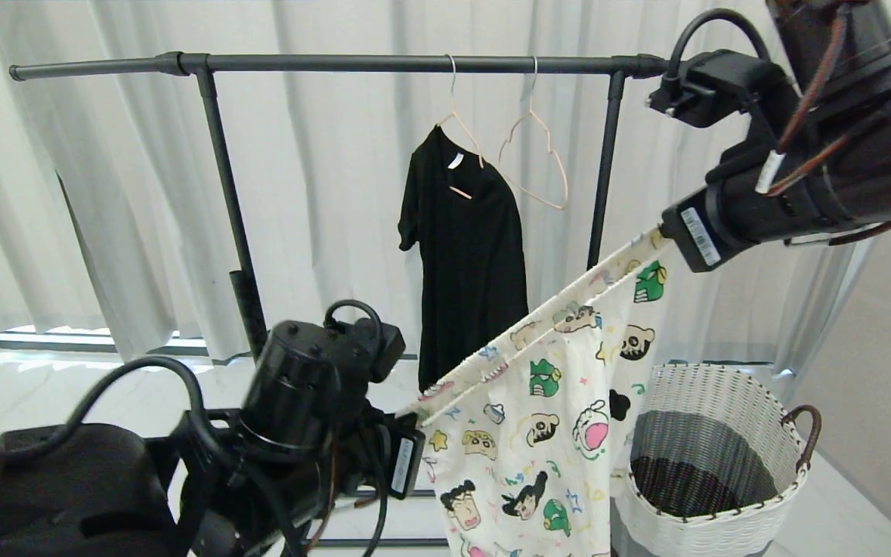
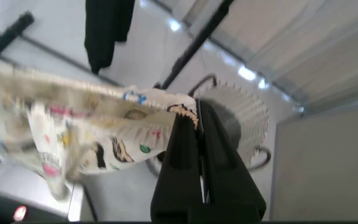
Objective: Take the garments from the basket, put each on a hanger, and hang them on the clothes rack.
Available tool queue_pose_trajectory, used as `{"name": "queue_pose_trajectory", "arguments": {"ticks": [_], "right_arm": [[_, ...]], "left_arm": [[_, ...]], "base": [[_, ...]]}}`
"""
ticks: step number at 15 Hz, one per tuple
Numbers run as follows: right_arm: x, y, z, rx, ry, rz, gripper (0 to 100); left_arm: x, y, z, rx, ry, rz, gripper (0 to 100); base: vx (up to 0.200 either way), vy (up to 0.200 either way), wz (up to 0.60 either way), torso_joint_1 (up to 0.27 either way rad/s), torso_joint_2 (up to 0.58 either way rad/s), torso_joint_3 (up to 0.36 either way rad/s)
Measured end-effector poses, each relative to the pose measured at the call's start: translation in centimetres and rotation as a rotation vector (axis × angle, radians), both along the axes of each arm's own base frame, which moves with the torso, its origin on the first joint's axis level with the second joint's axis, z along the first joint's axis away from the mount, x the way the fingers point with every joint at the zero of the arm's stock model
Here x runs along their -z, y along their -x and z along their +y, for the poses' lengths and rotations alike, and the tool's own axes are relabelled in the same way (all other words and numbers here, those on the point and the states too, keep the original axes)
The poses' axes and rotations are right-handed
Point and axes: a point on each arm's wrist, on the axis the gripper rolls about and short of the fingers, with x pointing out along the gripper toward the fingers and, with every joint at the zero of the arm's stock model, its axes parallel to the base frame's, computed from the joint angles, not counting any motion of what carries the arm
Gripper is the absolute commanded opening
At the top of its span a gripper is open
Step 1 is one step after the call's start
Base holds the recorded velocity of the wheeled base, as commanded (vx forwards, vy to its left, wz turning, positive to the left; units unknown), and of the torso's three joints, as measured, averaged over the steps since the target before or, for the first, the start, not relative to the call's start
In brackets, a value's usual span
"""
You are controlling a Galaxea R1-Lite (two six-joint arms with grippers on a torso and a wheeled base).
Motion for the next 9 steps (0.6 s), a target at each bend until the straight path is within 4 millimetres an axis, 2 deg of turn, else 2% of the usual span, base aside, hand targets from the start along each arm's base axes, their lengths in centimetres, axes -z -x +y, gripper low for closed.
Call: {"name": "queue_pose_trajectory", "arguments": {"ticks": [3, 6, 9], "right_arm": [[-0.9, 2.5, -2.0, 0.01, -0.006, 0.044, 0], [-1.7, 4.3, -2.8, -0.017, -0.01, 0.042, 0], [-2.3, 5.1, -3.3, -0.027, -0.035, 0.026, 0]], "left_arm": [[-4.3, -2.7, 2.0, -0.01, 0.041, -0.149, 0], [-8.5, -4.0, 2.3, -0.028, 0.113, -0.279, 0], [-9.8, -3.6, 2.1, 0.01, 0.092, -0.339, 0]], "base": [[0.0, 0.0, 0.0, 0.0, 0.0, 0.0], [0.0, 0.0, 0.0, 0.0, 0.0, 0.0], [0.0, 0.0, 0.0, 0.0, 0.0, 0.0]]}}
